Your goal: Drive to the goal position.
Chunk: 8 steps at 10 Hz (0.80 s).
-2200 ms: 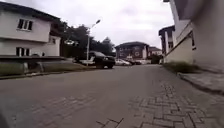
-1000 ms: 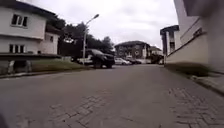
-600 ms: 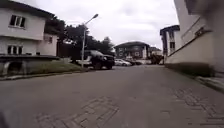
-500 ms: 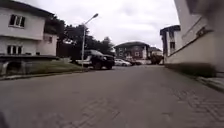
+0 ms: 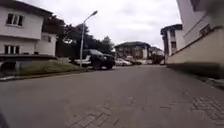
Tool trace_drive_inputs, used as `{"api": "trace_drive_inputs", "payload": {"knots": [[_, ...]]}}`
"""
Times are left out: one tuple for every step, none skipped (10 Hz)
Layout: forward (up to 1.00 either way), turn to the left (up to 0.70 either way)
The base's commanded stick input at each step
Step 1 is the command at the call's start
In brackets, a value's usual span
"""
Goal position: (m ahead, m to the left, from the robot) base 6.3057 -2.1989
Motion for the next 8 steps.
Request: {"api": "trace_drive_inputs", "payload": {"knots": [[0.70,-0.35],[0.70,-0.35],[0.70,-0.35],[0.70,-0.35],[0.70,-0.35],[0.70,-0.35],[0.70,-0.25],[0.70,-0.03]]}}
